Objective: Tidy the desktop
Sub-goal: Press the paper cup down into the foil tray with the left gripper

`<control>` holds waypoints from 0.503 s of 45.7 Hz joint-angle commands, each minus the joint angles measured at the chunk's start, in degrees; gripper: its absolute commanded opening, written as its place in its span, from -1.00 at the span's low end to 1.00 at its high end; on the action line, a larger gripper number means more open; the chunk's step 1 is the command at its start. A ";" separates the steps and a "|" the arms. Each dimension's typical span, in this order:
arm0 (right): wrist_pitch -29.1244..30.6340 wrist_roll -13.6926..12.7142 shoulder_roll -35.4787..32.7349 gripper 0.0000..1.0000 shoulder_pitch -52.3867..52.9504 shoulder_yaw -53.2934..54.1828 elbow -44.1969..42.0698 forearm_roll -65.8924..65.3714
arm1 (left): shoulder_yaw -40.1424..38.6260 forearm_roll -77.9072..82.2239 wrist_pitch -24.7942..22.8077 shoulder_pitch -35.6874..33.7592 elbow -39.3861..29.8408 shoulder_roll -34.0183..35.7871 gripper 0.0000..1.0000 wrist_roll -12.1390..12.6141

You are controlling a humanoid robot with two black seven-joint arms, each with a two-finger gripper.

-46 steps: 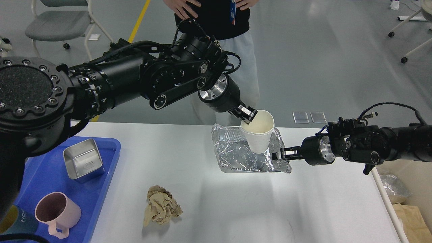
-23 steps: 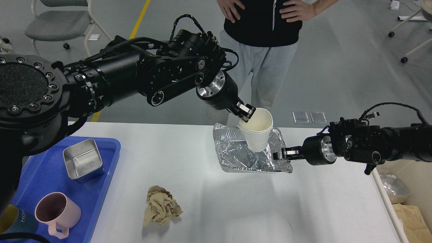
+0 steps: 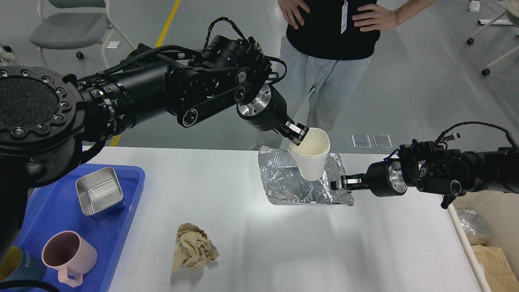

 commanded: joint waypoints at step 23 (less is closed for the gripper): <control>0.70 0.07 0.01 -1.00 0.54 0.00 0.07 0.00 | 0.00 -0.88 4.49 0.55 0.10 -0.43 0.92 0.39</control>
